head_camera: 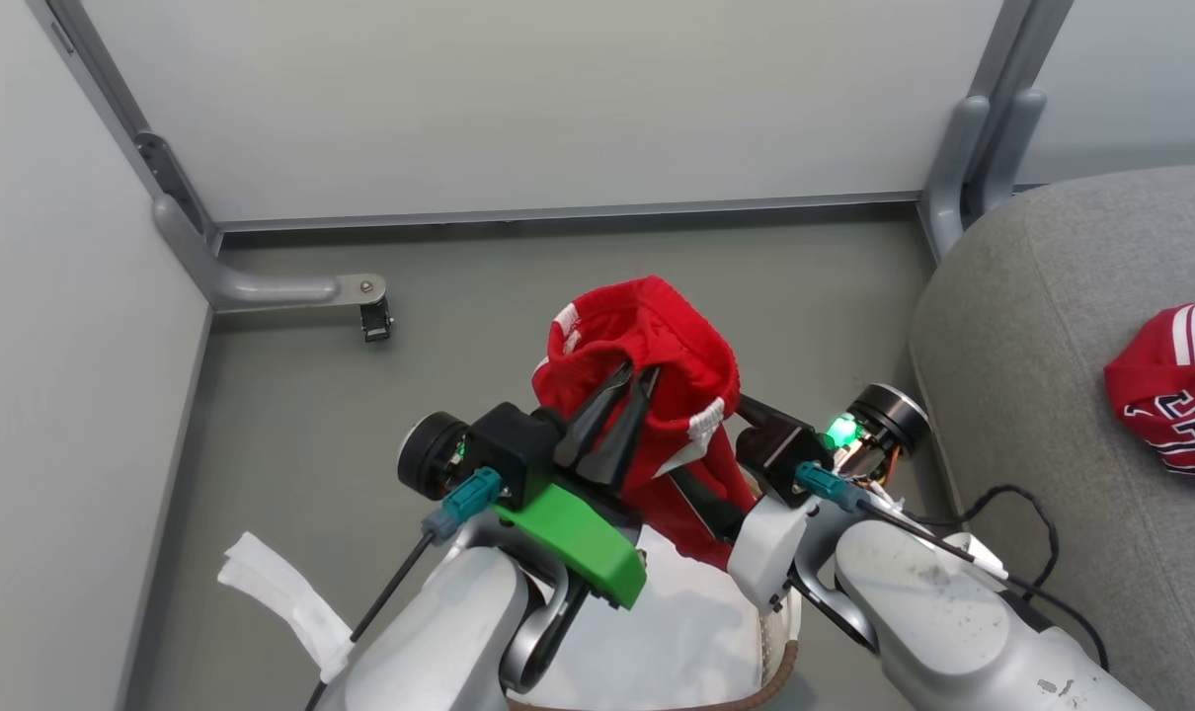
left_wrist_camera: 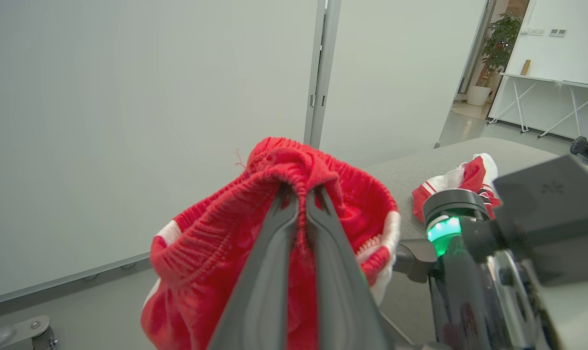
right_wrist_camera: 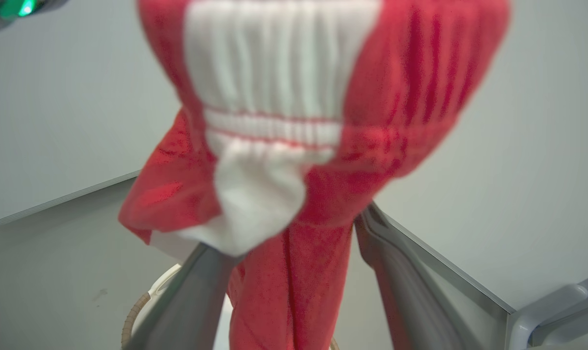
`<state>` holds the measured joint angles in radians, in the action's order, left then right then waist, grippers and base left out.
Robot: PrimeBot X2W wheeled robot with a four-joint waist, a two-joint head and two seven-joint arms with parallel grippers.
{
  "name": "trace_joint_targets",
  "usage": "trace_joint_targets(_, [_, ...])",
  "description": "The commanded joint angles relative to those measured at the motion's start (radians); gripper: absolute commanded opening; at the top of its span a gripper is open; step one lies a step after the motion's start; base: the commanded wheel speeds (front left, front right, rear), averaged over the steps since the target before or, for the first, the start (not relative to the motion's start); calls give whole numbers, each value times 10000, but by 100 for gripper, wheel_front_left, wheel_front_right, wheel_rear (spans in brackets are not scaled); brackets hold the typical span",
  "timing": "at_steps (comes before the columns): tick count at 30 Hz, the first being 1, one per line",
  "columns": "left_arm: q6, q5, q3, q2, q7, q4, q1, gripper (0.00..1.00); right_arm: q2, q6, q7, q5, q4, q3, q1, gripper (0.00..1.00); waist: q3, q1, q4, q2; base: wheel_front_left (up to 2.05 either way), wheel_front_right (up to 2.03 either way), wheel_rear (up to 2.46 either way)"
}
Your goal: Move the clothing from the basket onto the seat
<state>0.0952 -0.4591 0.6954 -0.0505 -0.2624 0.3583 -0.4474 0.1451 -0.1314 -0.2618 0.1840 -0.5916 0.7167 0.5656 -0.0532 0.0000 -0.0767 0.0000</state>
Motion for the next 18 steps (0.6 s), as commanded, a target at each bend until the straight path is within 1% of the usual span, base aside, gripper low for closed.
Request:
trace_joint_targets(1, [-63, -94, 85, -16, -34, -26, -212, 0, 22, 15, -47, -27, -149, 100, 127, 100, -42, 0, -56, 0, 0, 0, 0])
trace_joint_targets(5, [-115, -230, 315, -17, -34, -98, -312, 0, -123, 15, -47, 128, -504, 318, 356, 100, -113, 0, -196, 0, 0, 0, 0])
trace_joint_targets(14, [-238, -484, 559, -17, -35, -137, -442, 0, -334, 15, -47, 289, -1210, 319, 518, 100, -168, 0, -437, 0, 0, 0, 0])
trace_joint_targets(15, [-246, -506, 576, -17, -35, -143, -442, 0, -352, 15, -47, 310, -1245, 305, 520, 84, -168, 0, -445, 0, 0, 0, 0])
trace_joint_targets(16, [-259, -523, 581, -17, -35, -148, -443, 0, -370, 15, -47, 335, -1254, 273, 533, 37, -176, 0, -448, 0, 0, 0, 0])
trace_joint_targets(17, [-267, -535, 575, -17, -35, -141, -439, 0, -380, 15, -47, 351, -1258, 266, 543, 2, -182, 0, -446, 0, 0, 0, 0])
trace_joint_targets(18, [-281, -523, 562, -17, -35, -115, -434, 0, -389, 15, -47, 371, -1243, 261, 540, 0, -191, 0, -436, 0, 0, 0, 0])
